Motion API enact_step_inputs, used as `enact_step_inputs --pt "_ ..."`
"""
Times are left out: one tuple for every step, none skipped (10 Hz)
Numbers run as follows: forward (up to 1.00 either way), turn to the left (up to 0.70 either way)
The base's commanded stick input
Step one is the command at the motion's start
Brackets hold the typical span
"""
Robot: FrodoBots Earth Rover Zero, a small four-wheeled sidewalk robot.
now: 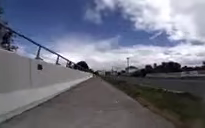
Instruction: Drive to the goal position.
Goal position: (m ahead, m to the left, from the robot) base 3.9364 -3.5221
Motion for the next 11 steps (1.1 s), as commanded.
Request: enact_step_inputs --pt "0.7 0.0" --pt "0.7 0.0" --pt "0.7 0.0" --pt "0.7 0.0" --pt "0.7 0.0" --pt "0.7 0.0" --pt "0.7 0.0" --pt "0.7 0.0" --pt "0.7 0.0" --pt "0.7 0.0" --pt "0.7 0.0"
